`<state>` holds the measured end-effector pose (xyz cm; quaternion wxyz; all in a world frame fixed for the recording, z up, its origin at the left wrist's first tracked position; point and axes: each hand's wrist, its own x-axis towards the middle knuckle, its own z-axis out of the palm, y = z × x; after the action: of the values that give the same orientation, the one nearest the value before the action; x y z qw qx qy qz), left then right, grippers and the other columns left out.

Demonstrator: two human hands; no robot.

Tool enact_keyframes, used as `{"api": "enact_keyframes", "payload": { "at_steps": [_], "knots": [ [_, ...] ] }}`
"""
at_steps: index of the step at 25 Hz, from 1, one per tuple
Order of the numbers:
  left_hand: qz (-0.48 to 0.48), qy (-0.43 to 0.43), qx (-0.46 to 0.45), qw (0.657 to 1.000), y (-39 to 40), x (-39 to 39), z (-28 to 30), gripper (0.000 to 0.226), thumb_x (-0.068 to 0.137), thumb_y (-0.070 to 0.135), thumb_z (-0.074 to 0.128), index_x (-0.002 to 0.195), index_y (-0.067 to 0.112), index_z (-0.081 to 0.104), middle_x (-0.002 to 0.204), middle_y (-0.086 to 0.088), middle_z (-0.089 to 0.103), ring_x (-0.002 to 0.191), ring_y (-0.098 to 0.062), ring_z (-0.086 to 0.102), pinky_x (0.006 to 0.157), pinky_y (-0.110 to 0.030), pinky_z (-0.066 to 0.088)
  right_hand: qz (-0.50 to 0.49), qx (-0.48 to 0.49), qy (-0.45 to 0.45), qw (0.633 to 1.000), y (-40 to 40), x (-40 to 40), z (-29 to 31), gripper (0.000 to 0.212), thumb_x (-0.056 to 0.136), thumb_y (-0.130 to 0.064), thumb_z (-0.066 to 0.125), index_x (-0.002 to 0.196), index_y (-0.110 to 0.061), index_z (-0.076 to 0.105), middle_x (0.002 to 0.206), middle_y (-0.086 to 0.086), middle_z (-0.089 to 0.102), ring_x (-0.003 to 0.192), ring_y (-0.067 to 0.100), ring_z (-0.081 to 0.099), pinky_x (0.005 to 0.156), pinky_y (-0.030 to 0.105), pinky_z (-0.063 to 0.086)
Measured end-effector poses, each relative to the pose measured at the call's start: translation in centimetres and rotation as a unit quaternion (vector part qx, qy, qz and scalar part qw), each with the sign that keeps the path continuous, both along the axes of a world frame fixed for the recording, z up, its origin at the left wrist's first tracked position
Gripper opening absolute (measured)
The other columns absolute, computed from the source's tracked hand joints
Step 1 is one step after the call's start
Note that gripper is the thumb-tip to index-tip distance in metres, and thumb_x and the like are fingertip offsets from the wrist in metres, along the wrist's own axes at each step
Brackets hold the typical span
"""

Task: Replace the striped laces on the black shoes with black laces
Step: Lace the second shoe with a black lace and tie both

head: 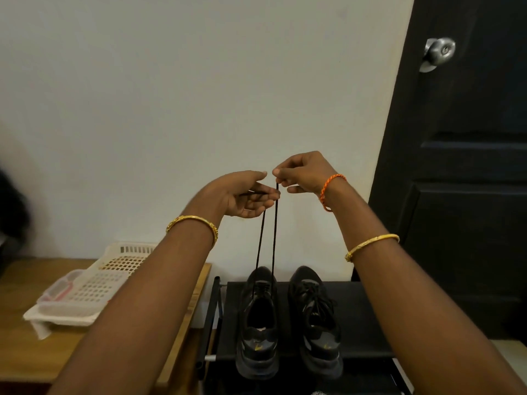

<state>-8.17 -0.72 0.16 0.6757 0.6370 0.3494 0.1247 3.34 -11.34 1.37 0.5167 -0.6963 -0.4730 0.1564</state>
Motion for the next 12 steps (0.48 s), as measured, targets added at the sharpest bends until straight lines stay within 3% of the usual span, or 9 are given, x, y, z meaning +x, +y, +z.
{"api": "enact_keyframes", "payload": {
  "at_steps": [3,6,10,12],
  "knots": [
    [-0.025,0.002,-0.037,0.999,-0.5,0.1,0.9,0.052,0.099,0.045,0.037,0.099,0.002,0.067,0.081,-0.007,0.074,0.06,-0.015,0.069,0.052,-0.023,0.055,0.009,0.012,-0.058,0.998,-0.2,-0.6,0.8,0.003,0.085,-0.013,0.067,0.085,-0.011,0.07,0.073,0.0,0.067,0.071,0.007,0.062,0.061,0.018,0.051],
    [-0.04,-0.017,-0.088,0.995,-1.0,0.5,1.0,0.042,0.099,0.036,0.04,0.098,0.001,0.064,0.09,-0.011,0.074,0.07,-0.019,0.072,0.057,-0.031,0.059,0.021,0.002,-0.124,0.992,-0.5,-1.3,1.5,0.006,0.085,-0.01,0.066,0.088,-0.012,0.07,0.08,0.004,0.071,0.075,0.011,0.064,0.066,0.019,0.05],
    [-0.028,-0.056,-0.116,0.991,-0.7,1.1,0.5,0.033,0.1,0.017,0.035,0.092,0.0,0.062,0.086,-0.015,0.074,0.073,-0.022,0.073,0.061,-0.039,0.06,0.05,-0.006,-0.101,0.994,-1.4,-1.2,1.2,0.02,0.082,-0.006,0.064,0.099,-0.016,0.059,0.089,0.007,0.072,0.079,0.017,0.067,0.069,0.027,0.054],
    [-0.033,-0.067,-0.119,0.99,-0.7,1.3,0.6,0.026,0.099,0.011,0.037,0.092,-0.001,0.06,0.078,-0.014,0.073,0.069,-0.024,0.073,0.059,-0.043,0.06,0.054,-0.041,-0.186,0.98,-1.7,-0.9,0.7,0.022,0.081,-0.012,0.067,0.099,-0.017,0.057,0.096,0.003,0.067,0.081,0.016,0.062,0.067,0.024,0.051]
  ]
}}
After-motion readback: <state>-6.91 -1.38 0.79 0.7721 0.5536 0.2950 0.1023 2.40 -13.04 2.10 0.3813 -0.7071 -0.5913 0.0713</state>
